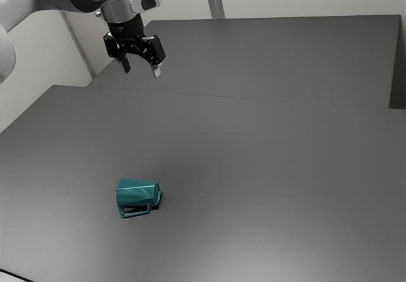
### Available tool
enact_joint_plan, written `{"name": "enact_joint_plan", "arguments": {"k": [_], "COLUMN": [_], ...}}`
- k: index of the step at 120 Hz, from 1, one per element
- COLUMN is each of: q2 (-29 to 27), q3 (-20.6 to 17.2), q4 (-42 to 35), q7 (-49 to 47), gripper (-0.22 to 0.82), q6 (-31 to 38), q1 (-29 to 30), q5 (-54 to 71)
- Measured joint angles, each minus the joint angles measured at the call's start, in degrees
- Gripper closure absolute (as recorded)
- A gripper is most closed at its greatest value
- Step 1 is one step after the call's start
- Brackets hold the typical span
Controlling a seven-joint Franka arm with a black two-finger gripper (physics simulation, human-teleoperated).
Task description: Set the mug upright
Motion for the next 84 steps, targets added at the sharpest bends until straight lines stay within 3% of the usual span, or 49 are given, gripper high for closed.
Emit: {"name": "enact_joint_plan", "arguments": {"k": [49, 84], "q2": [-0.43, -7.13], "q3": [0.18, -0.13], "q4": [-0.78, -16.3], "q7": [-1.22, -1.85], "gripper": [0.0, 0.0], "q6": [0.42, 5.17], "q1": [1.56, 3.09], "q5": [-1.99, -8.9]}}
